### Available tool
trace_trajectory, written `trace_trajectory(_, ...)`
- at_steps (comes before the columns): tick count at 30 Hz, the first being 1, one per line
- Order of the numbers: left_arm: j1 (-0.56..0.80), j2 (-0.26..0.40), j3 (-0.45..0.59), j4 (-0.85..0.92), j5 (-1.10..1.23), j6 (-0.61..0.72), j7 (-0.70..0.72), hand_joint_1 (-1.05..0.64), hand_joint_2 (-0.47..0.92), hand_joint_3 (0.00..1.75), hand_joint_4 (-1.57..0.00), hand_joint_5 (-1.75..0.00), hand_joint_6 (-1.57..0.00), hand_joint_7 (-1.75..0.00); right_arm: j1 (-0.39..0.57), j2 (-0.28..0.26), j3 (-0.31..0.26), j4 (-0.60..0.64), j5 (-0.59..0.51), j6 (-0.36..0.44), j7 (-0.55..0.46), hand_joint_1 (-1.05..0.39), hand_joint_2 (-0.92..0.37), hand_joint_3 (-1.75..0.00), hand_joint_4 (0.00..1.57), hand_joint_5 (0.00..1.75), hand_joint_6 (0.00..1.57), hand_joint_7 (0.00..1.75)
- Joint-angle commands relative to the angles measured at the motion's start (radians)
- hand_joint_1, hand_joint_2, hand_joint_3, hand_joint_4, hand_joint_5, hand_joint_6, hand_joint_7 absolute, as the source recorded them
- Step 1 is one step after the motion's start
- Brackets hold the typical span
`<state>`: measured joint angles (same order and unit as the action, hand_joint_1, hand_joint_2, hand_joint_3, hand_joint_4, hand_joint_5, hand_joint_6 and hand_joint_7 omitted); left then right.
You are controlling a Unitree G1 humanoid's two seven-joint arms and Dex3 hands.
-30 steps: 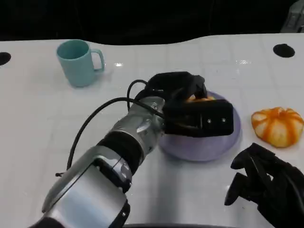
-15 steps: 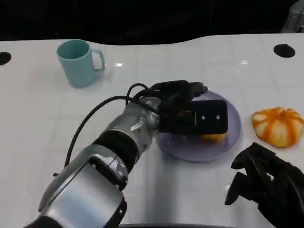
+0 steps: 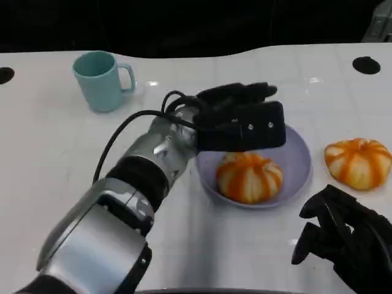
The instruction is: Grasp the bread from the table and place it into the plate.
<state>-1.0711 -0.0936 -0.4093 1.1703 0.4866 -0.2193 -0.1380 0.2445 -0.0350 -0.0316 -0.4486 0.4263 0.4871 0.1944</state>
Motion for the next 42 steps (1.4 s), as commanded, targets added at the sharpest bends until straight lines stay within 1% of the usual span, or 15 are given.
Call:
trace_trajectory(1,0.052,0.037,0.067,-0.058,-0.088,-0.022,-0.06,-0.77,0.92,0.4,-0.17,-0.22,-0.25,-0.08,-0.003,-0.011,-0.017,-0.013,0.014,0.009,-0.007,-0.44,-0.92,-0.38,0.63,1.75,0.5,1.62)
trace_trajectory(6,0.15,0.052,0.156,-0.153,-0.207,-0.034,-0.112,-0.76,0.92,0.38,-0.23,-0.28,-0.32,-0.1,-0.004,-0.008,-0.018,-0.022,0.014,0.025,-0.02,-0.44,-0.92,-0.38,0.63,1.75,0.5,1.62)
trace_trajectory(9,0.252,0.045,0.238,-0.269,-0.325,-0.029,-0.15,-0.67,0.92,0.33,-0.18,-0.73,-0.46,-0.12,-0.005,-0.007,-0.021,-0.019,0.018,0.025,-0.018,-0.44,-0.92,-0.37,0.63,1.75,0.5,1.62)
trace_trajectory(13,0.362,0.037,0.301,-0.407,-0.441,-0.014,-0.19,-0.57,0.92,0.31,-0.25,-0.91,-0.58,-0.17,-0.005,-0.009,-0.022,-0.022,0.018,0.029,-0.021,-0.44,-0.92,-0.37,0.64,1.75,0.5,1.62)
trace_trajectory(16,0.459,0.037,0.334,-0.546,-0.517,0.018,-0.212,-0.58,0.92,0.34,-0.41,-1.03,-0.79,-0.3,-0.005,-0.01,-0.025,-0.022,0.023,0.035,-0.02,-0.44,-0.92,-0.37,0.64,1.75,0.5,1.62)
trace_trajectory(21,0.621,0.038,0.383,-0.807,-0.676,0.205,-0.256,-0.54,0.92,0.36,-0.59,-1.25,-0.66,-0.8,-0.004,-0.011,-0.024,-0.029,0.018,0.039,-0.023,-0.44,-0.92,-0.37,0.64,1.75,0.5,1.61)
trace_trajectory(25,0.652,0.046,0.378,-0.876,-0.699,0.268,-0.251,-0.54,0.92,0.36,-0.61,-1.29,-0.62,-0.9,-0.004,-0.01,-0.024,-0.03,0.018,0.042,-0.024,-0.44,-0.92,-0.37,0.64,1.75,0.51,1.61)
trace_trajectory(26,0.711,0.043,0.404,-0.951,-0.758,0.333,-0.246,-0.54,0.92,0.36,-0.61,-1.29,-0.62,-0.9,-0.004,-0.012,-0.025,-0.029,0.019,0.041,-0.022,-0.44,-0.92,-0.37,0.64,1.75,0.51,1.61)
trace_trajectory(27,0.756,0.041,0.423,-1.01,-0.803,0.385,-0.241,-0.57,0.92,0.4,-0.71,-1.49,-0.64,-1.17,-0.005,-0.013,-0.026,-0.028,0.019,0.04,-0.02,-0.44,-0.92,-0.37,0.64,1.75,0.51,1.61)
trace_trajectory(29,0.806,0.041,0.441,-1.085,-0.855,0.454,-0.231,-0.58,0.92,0.42,-0.76,-1.6,-0.64,-1.35,-0.006,-0.014,-0.026,-0.028,0.02,0.04,-0.018,-0.45,-0.92,-0.37,0.64,1.75,0.51,1.6)
trace_trajectory(33,0.817,0.045,0.441,-1.123,-0.867,0.498,-0.22,-0.58,0.92,0.42,-0.77,-1.63,-0.64,-1.4,-0.006,-0.013,-0.027,-0.028,0.02,0.041,-0.017,-0.45,-0.92,-0.37,0.64,1.75,0.5,1.6)
trace_trajectory(34,0.892,0.038,0.448,-1.2,-0.903,0.547,-0.207,-0.58,0.92,0.42,-0.77,-1.64,-0.64,-1.41,-0.007,-0.013,-0.026,-0.027,0.02,0.04,-0.018,-0.45,-0.92,-0.37,0.64,1.75,0.5,1.6)
trace_trajectory(35,0.95,0.033,0.454,-1.26,-0.93,0.587,-0.196,-0.61,0.92,0.44,-0.83,-1.7,-0.63,-1.6,-0.008,-0.013,-0.026,-0.026,0.019,0.04,-0.018,-0.45,-0.92,-0.37,0.64,1.75,0.5,1.6)
trace_trajectory(36,0.99,0.03,0.457,-1.305,-0.951,0.617,-0.185,-0.62,0.92,0.44,-0.85,-1.72,-0.62,-1.67,-0.008,-0.012,-0.026,-0.025,0.019,0.04,-0.019,-0.45,-0.92,-0.37,0.64,1.75,0.5,1.6)
trace_trajectory(42,1.16,0.012,0.459,-1.434,-0.976,0.653,-0.123,-0.58,0.92,0.52,-0.87,-1.75,-0.62,-1.75,-0.009,-0.007,-0.019,-0.024,0.012,0.032,-0.02,-0.44,-0.92,-0.36,0.64,1.75,0.51,1.6)
